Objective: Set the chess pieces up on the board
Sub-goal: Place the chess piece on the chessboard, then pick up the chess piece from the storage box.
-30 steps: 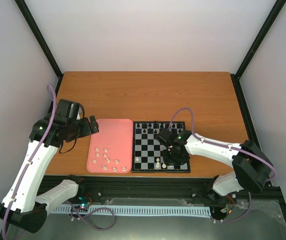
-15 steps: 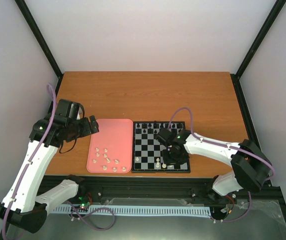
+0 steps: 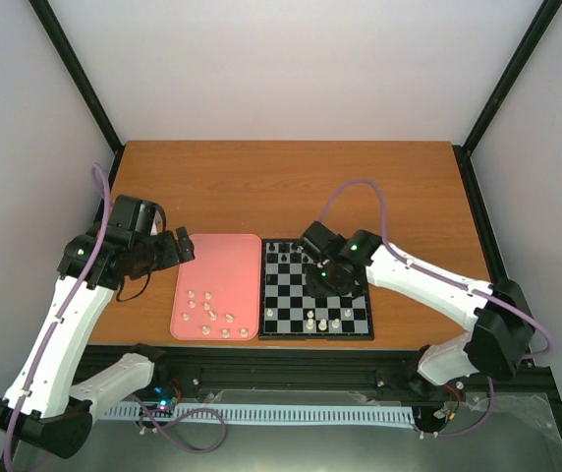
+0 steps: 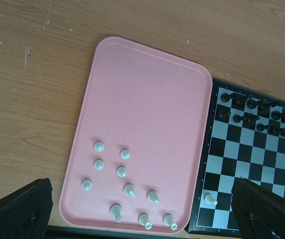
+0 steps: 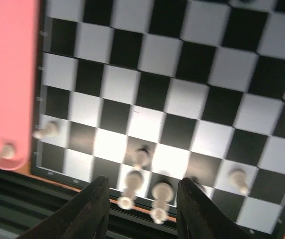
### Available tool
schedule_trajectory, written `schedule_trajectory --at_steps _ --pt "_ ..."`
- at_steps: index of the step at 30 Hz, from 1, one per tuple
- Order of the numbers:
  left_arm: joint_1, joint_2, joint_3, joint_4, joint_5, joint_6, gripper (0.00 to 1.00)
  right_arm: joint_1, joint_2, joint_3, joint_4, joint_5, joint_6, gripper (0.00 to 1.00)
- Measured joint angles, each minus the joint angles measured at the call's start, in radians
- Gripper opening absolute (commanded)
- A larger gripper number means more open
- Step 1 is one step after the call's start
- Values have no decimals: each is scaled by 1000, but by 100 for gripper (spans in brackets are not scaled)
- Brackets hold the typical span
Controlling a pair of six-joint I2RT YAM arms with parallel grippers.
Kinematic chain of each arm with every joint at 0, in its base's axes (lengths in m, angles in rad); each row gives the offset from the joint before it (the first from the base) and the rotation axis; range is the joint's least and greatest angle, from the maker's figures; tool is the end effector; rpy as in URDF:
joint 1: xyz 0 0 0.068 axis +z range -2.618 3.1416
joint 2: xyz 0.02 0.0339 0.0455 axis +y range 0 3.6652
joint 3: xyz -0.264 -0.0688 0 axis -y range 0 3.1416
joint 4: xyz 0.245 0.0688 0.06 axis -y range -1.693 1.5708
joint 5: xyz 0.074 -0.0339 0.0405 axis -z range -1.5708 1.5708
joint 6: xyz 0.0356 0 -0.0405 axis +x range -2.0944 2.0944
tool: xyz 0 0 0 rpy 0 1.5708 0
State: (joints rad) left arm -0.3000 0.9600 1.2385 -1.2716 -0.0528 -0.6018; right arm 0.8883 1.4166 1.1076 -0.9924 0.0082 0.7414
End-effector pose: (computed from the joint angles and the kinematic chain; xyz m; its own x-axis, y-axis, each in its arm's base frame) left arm 0.1414 -0.0418 0.3630 -0.8112 -0.3408 -0.4752 -0.2325 0.9336 -0.2727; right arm 0.1644 0.2018 0.2514 -0.9715 -0.1246 -0.2016 -0.1607 0.9716 0.1739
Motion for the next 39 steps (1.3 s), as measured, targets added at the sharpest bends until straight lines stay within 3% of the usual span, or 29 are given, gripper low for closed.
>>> schedule_trajectory --at_steps 10,17,39 --pt "0 -6 0 -2 1 0 100 217 278 324 48 -32 -23 41" --pt "0 -40 -3 -6 1 -5 100 320 468 393 92 -103 -36 41" --pt "0 -64 -36 -9 2 -8 100 336 660 489 82 -177 -90 37"
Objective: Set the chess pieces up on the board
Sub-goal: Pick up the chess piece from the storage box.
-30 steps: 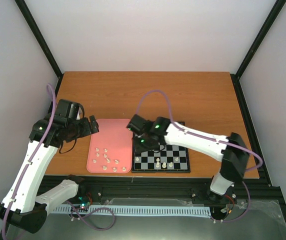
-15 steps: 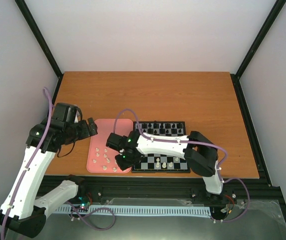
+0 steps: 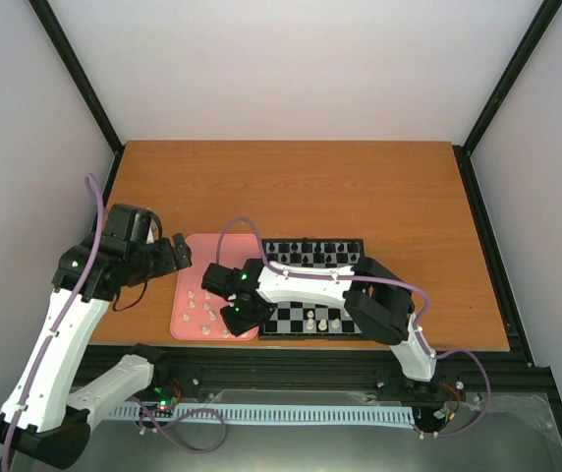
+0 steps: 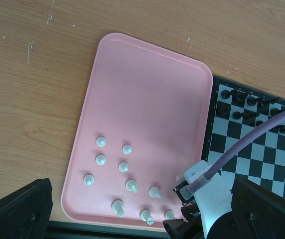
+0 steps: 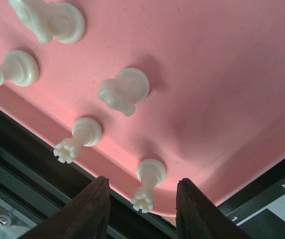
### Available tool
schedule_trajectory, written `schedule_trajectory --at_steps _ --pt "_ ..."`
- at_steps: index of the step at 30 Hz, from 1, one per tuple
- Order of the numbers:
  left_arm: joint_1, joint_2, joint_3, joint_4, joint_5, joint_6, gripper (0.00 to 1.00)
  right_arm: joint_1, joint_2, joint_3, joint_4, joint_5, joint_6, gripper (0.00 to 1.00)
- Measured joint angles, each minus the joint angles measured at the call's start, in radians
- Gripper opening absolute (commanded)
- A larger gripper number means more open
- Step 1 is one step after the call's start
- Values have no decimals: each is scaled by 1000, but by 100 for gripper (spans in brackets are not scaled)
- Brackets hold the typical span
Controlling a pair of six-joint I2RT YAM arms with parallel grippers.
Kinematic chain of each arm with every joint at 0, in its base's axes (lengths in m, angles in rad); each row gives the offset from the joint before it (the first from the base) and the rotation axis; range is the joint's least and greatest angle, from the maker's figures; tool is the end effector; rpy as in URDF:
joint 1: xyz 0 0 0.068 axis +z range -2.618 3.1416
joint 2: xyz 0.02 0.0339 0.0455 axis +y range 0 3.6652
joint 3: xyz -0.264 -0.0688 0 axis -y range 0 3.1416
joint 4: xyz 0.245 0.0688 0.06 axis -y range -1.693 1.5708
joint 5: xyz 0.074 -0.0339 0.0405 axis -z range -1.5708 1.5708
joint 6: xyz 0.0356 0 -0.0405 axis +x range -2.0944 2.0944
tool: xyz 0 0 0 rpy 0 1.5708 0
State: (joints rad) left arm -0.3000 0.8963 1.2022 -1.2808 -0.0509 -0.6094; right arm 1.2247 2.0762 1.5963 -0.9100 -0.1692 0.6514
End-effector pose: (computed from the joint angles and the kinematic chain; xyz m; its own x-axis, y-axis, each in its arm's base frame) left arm 0.1268 -0.0373 0.3600 -0.8017 -0.3504 -0.4843 -0.2329 0.9293 -0.2867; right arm 0.1343 0.3900 0.1773 -0.8338 -0.5504 -0.0426 -0.5433 0.8043 0.2408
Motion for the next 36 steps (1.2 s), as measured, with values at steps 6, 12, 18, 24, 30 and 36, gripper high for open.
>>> schedule_trajectory --at_steps 6,12,18,24,30,36 --pt "0 0 -12 0 0 0 100 0 16 13 -13 0 -1 33" --pt "0 0 -13 1 0 0 100 0 33 16 -21 8 -2 28" --pt "0 0 -13 1 0 0 100 0 38 23 -30 17 -10 14" --pt "0 0 -13 1 0 0 100 0 38 27 -34 20 -14 5" --pt "0 0 -13 1 0 0 100 0 28 37 -61 41 -18 4" --pt "0 0 -13 1 1 0 100 -21 -126 34 -104 85 11 5"
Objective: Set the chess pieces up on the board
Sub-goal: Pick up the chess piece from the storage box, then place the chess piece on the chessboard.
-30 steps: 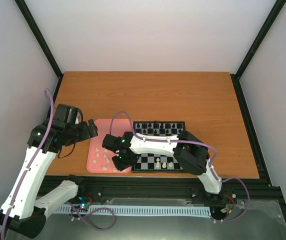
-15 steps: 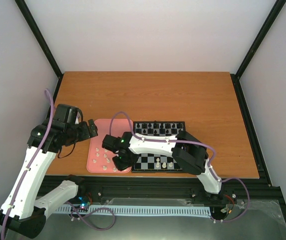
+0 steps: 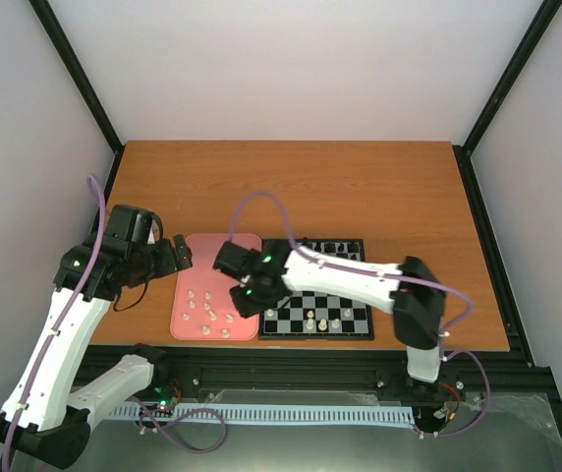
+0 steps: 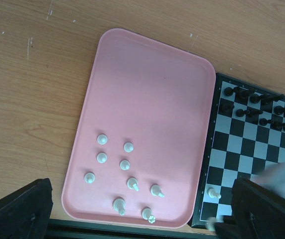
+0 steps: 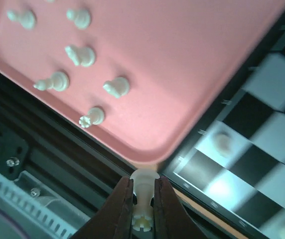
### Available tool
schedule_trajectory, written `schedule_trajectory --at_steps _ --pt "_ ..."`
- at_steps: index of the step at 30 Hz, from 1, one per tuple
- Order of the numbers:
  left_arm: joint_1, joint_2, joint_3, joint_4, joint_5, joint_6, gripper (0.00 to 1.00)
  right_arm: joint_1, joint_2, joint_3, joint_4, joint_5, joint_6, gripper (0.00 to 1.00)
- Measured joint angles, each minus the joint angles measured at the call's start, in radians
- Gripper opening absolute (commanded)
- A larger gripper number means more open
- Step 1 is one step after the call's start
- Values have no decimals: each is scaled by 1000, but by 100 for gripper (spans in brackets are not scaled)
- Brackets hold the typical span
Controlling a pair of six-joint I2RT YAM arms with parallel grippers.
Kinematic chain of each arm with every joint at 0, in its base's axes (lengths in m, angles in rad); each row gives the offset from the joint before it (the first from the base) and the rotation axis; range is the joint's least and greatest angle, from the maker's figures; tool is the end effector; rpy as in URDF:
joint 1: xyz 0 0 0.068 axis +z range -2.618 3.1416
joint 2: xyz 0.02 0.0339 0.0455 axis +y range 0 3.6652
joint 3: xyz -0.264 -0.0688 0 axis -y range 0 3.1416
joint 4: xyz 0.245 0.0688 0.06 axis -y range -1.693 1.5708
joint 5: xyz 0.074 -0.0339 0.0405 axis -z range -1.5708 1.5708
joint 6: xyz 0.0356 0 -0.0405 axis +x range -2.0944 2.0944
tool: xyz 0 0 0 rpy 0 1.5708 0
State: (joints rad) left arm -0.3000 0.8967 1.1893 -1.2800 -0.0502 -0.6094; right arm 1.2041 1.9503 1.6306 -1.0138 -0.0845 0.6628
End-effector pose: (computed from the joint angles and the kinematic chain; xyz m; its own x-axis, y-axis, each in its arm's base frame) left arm 0.1274 -0.0376 0.3564 -0.8076 -0.3486 -0.4757 -0.2360 0.9303 -0.2810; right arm 0.1388 0.3698 0.2323 -0.8514 -0.5068 -0.1348 -0.5244 0.8253 0.2093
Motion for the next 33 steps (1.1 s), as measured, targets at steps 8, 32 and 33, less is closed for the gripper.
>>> schedule_trajectory --at_steps 8,32,33 --pt "0 4 0 1 31 0 100 -190 -425 -307 -43 93 101 6" --pt "0 15 1 26 89 0 100 -472 -758 -885 -21 52 258 7" --pt "0 15 1 26 89 0 100 -477 -752 -888 -13 48 255 7"
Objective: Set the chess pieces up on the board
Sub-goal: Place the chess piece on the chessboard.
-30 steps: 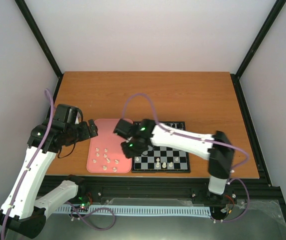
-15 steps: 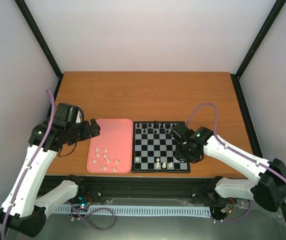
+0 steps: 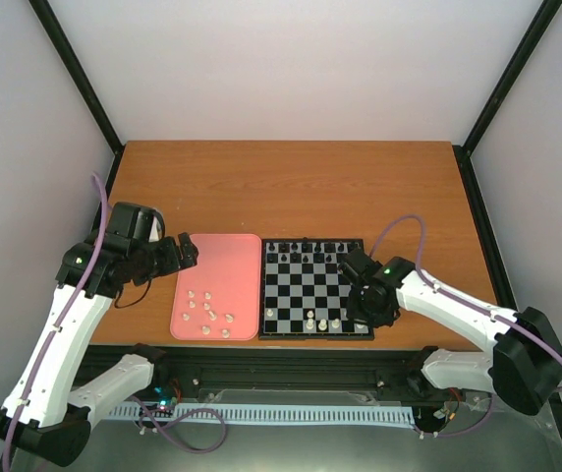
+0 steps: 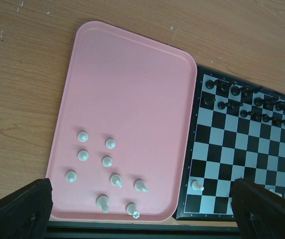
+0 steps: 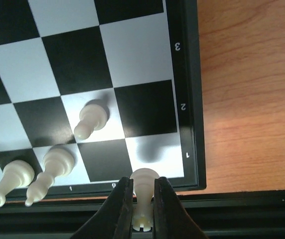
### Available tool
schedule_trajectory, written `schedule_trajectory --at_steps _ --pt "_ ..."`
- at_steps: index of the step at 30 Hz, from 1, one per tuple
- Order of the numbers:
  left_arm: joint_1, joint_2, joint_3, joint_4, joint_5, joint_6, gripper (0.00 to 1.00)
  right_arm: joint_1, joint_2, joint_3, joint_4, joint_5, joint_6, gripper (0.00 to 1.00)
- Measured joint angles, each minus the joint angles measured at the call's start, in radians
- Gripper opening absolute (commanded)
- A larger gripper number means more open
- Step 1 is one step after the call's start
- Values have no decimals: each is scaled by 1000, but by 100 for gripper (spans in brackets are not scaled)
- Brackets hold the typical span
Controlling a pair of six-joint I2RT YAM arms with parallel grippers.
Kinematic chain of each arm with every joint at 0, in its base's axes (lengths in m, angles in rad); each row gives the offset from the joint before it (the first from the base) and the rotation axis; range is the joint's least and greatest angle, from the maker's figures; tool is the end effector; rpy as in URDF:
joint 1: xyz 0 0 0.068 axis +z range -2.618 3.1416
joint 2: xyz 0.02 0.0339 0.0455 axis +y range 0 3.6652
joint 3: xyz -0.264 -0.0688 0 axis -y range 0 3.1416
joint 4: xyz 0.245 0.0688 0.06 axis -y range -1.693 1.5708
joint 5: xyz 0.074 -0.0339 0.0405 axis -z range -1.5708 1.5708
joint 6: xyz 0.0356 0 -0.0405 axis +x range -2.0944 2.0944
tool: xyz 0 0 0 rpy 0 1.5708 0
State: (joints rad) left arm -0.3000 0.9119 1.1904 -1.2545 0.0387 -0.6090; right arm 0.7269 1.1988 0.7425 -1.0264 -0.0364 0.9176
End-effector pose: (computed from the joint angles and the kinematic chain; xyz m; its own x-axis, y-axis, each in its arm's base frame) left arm 0.1322 -0.0423 0.3565 -0.8298 -0.3417 -0.4413 -0.1934 0.9178 -0.3468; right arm 0.1337 0.1206 0.1962 -0.9817 0.1890 -0.0247 0.1861 0.9782 0.0919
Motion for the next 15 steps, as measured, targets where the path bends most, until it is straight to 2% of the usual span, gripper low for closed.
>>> schedule_trajectory --at_steps 15 --pt "0 3 0 1 -1 0 100 -60 39 -44 57 -6 -45 9"
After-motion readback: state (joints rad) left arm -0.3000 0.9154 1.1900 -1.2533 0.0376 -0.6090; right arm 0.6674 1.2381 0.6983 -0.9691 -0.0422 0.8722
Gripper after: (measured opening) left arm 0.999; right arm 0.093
